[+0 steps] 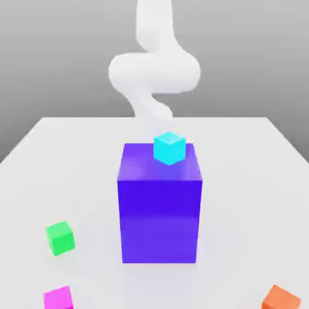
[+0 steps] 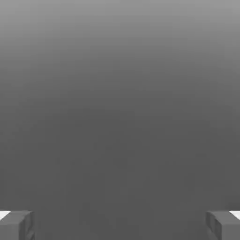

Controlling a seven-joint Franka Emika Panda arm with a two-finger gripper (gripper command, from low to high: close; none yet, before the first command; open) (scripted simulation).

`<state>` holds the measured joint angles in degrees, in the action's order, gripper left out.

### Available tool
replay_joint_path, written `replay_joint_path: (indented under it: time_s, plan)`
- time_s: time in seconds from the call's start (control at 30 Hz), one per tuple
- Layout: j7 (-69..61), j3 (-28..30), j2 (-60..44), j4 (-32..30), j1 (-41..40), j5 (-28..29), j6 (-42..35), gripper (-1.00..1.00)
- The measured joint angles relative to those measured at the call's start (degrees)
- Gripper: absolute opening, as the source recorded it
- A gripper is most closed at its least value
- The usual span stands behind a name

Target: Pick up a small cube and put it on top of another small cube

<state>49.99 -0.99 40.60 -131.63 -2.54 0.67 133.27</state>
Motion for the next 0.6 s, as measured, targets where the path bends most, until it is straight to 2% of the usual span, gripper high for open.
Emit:
replay_joint_path:
  time_s: [0.3, 0.6]
  plan:
    - [15.6, -2.7, -19.1, 0.6, -8.2, 3.1, 5.4, 0.0]
    - [30.6, -1.9, -37.8, 1.1, -13.2, 5.7, 10.7, 0.0]
